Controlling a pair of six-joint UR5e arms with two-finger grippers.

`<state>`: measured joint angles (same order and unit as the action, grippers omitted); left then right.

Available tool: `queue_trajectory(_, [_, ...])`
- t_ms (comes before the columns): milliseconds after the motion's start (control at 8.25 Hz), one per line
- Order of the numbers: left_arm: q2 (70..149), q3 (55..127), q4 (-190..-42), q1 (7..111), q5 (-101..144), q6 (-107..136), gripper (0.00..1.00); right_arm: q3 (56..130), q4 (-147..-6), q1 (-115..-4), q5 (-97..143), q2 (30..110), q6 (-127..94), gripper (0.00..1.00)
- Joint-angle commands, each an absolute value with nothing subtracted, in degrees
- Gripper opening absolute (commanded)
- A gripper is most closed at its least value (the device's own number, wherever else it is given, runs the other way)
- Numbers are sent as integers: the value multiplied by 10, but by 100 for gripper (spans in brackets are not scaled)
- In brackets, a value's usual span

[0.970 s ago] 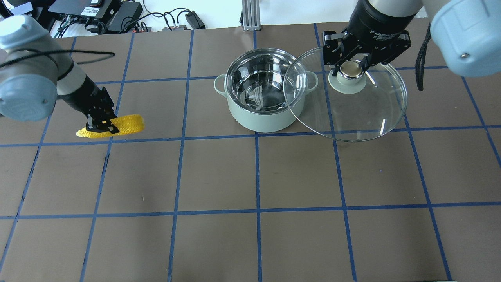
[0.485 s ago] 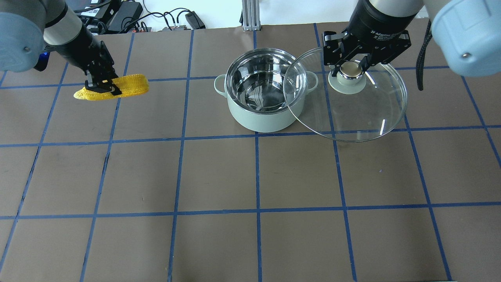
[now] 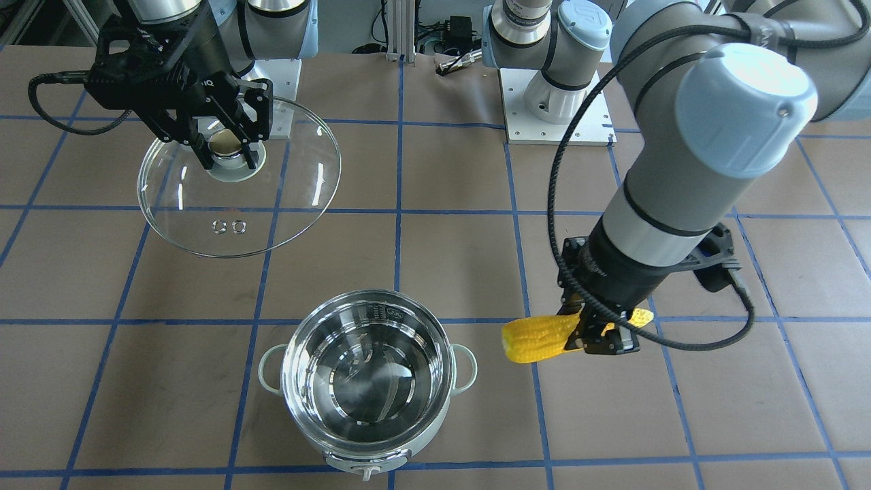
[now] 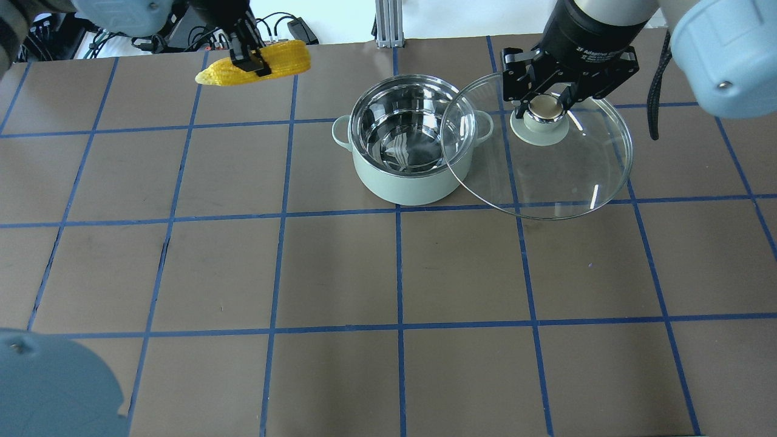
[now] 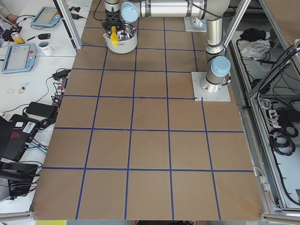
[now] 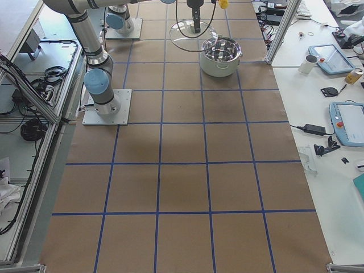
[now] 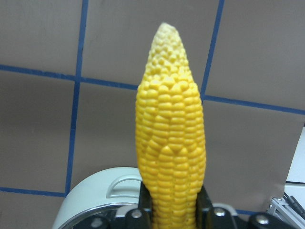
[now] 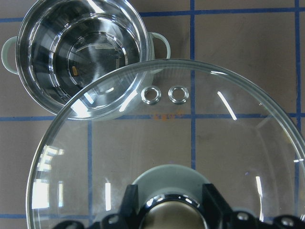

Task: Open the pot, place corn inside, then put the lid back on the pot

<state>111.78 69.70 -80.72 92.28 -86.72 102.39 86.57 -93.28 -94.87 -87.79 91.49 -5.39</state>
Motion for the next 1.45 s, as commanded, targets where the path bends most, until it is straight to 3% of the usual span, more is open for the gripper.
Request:
queue_trajectory(0, [1204, 605, -805, 1014, -886, 1107, 0, 866, -933, -948, -878, 915, -54, 24])
queue_trajectory(727, [1276, 601, -769, 1113, -884, 1153, 0, 866, -931, -948, -880, 915, -44, 22])
queue_trajectory(1333, [1290, 603, -759, 1121, -879, 1146, 0, 866, -930, -948, -880, 915, -44, 22])
